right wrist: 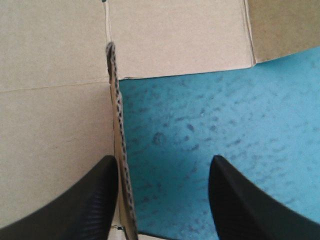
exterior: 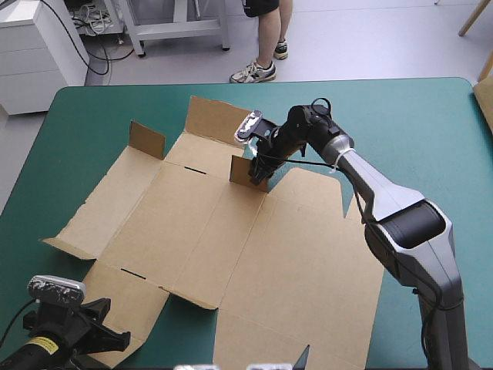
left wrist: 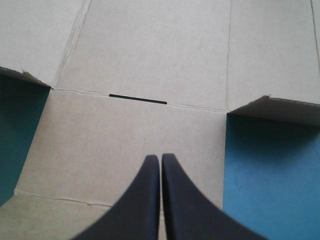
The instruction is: Fold the box
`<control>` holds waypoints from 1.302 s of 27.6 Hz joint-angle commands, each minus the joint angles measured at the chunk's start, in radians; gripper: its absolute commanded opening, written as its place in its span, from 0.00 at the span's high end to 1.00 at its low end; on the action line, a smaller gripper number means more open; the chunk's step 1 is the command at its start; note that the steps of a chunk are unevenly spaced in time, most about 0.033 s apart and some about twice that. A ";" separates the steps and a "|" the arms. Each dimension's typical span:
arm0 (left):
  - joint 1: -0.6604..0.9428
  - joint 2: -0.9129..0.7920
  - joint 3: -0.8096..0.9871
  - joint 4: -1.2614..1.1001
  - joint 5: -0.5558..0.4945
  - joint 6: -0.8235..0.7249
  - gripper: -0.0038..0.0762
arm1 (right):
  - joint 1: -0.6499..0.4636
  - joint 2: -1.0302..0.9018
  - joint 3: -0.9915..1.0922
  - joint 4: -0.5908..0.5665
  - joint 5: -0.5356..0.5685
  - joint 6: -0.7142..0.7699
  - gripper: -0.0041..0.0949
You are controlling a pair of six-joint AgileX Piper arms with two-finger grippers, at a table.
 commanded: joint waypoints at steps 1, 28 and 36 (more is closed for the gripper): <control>-0.005 0.009 -0.023 -0.019 -0.049 -0.006 0.96 | -0.001 -0.064 -0.034 0.027 0.003 -0.007 0.61; -0.005 0.009 -0.023 -0.019 -0.049 -0.010 0.96 | 0.004 -0.062 -0.066 0.042 0.005 -0.320 0.98; -0.005 0.009 -0.023 -0.019 -0.049 -0.010 0.96 | 0.073 -0.060 -0.093 0.063 -0.023 -0.613 0.98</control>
